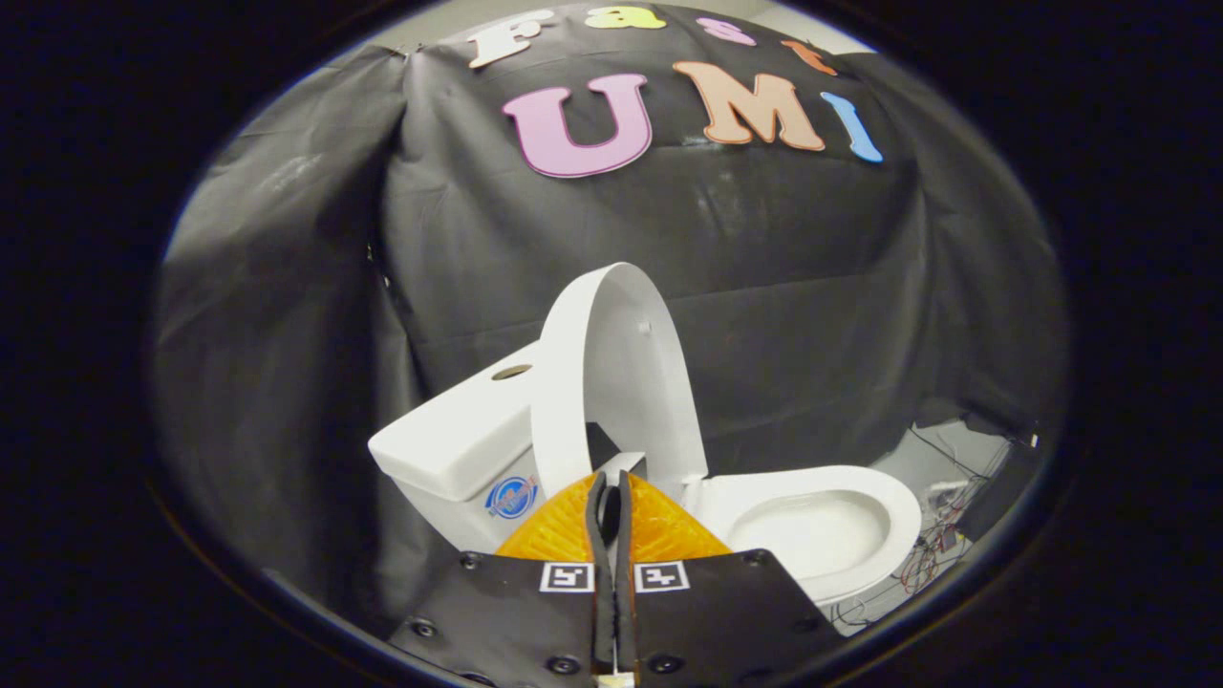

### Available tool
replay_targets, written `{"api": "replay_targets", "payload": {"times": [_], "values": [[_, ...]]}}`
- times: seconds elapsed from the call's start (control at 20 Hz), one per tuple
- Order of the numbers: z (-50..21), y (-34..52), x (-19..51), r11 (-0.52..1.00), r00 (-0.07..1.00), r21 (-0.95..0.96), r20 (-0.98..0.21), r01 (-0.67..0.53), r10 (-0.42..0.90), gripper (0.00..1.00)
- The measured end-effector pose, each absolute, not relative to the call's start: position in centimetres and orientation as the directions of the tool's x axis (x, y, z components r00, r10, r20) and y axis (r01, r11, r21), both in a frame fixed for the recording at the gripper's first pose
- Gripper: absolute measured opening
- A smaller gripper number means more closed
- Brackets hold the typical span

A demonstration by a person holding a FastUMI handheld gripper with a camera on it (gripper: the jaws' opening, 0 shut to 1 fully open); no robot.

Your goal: Open the toilet lid.

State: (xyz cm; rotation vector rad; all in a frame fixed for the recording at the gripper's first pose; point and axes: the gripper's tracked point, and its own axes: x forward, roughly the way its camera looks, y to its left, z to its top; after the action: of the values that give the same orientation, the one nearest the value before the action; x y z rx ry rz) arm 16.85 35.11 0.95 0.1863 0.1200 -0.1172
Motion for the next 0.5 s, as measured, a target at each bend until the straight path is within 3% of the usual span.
{"api": "replay_targets", "payload": {"times": [0.2, 0.5], "values": [[0.8, 37.9, 18.9, 0.986, 0.993, 0.154, -0.106, 0.069, -0.053, 0.16], [1.0, 38.3, 19.0, 0.979, 0.989, 0.15, -0.083, 0.135, -0.123, 0.16]]}}
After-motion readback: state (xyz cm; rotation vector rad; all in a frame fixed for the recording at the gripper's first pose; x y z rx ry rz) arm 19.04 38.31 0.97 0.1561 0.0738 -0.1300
